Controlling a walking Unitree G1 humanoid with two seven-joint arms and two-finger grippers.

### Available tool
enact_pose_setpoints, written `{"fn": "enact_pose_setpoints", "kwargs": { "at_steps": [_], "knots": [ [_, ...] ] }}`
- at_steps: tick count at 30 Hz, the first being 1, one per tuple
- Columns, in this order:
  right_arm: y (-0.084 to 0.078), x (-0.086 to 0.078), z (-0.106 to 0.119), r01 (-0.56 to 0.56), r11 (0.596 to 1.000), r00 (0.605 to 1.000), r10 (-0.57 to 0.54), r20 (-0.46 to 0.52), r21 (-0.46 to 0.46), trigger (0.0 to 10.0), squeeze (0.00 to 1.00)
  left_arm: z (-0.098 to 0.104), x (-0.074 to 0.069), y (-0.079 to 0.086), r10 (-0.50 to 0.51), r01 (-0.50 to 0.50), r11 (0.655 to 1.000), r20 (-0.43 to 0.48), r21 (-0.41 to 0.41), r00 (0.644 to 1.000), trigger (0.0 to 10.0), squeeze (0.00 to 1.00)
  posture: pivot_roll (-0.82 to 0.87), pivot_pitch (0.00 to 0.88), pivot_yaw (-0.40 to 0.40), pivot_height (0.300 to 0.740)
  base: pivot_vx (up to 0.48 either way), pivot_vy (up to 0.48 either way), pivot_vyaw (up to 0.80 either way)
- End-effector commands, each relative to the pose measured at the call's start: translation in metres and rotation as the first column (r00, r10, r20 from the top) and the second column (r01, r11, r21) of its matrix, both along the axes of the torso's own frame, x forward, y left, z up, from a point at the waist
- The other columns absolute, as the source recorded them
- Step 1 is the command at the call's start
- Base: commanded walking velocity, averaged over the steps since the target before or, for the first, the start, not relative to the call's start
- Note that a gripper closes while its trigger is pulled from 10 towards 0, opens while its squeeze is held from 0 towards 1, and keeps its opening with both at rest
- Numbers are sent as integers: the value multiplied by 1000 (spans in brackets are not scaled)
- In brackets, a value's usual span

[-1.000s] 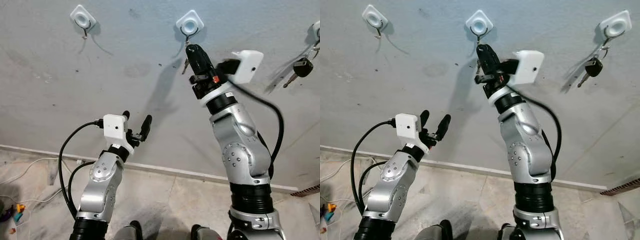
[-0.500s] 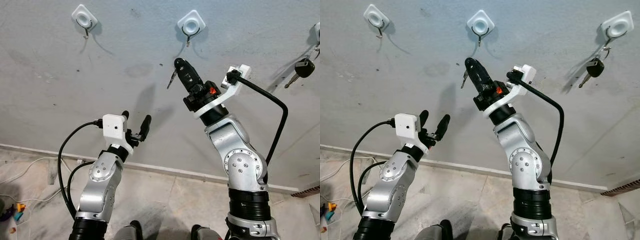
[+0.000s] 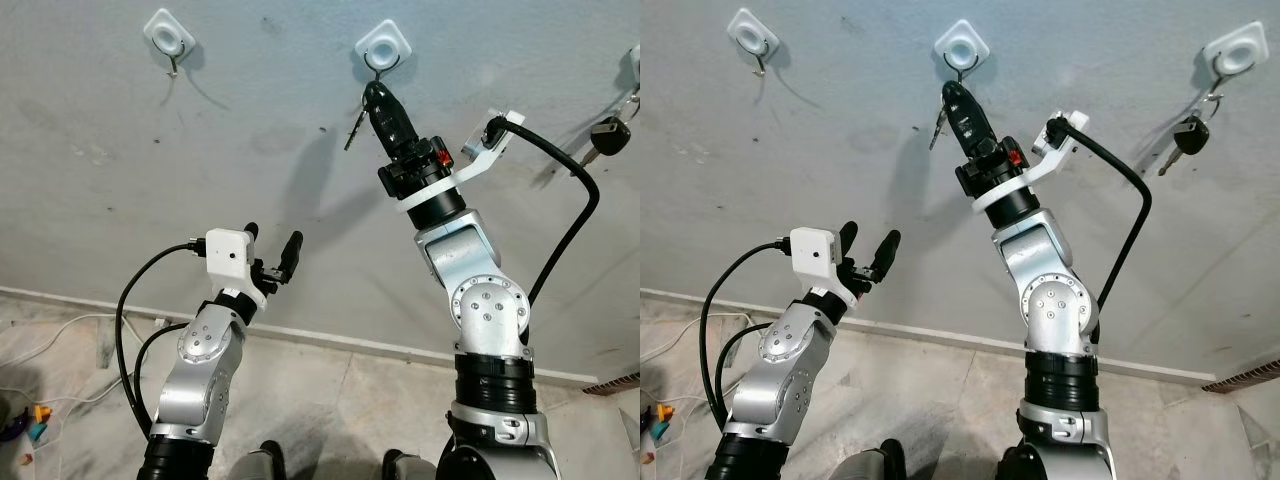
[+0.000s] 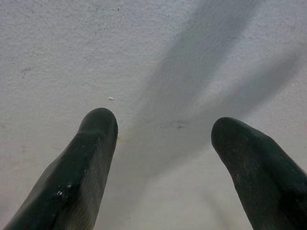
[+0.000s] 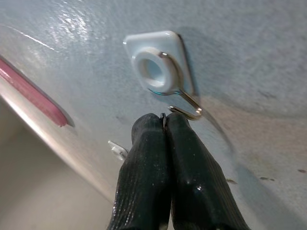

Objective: Hang keys on a hook

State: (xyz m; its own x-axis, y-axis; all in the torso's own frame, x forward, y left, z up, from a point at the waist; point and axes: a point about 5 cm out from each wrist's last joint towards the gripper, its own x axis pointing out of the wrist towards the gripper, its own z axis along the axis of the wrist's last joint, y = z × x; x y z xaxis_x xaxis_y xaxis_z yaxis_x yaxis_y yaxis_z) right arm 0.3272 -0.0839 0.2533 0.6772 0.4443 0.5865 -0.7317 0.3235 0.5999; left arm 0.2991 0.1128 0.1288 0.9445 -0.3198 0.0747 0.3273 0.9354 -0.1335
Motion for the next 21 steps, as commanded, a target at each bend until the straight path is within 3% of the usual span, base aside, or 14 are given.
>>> {"fn": "enact_pose_setpoints", "kwargs": {
  "at_steps": [1,10,21],
  "knots": [
    [8,1,6,-31,999,999,30,21,42,10000,0,-1,-3,3,-2,3,1000,-6,10,1000,10000,0,15,213,113,740,0,0,0],
    [9,6,7,-51,993,998,48,32,106,10000,0,-1,-4,4,-3,3,1000,-7,11,1000,10000,0,21,214,115,740,0,0,0],
    [4,1,13,-83,992,993,74,92,96,10000,0,0,-3,3,-5,6,1000,-5,8,1000,10000,0,20,211,116,740,0,0,0]
  ]
}}
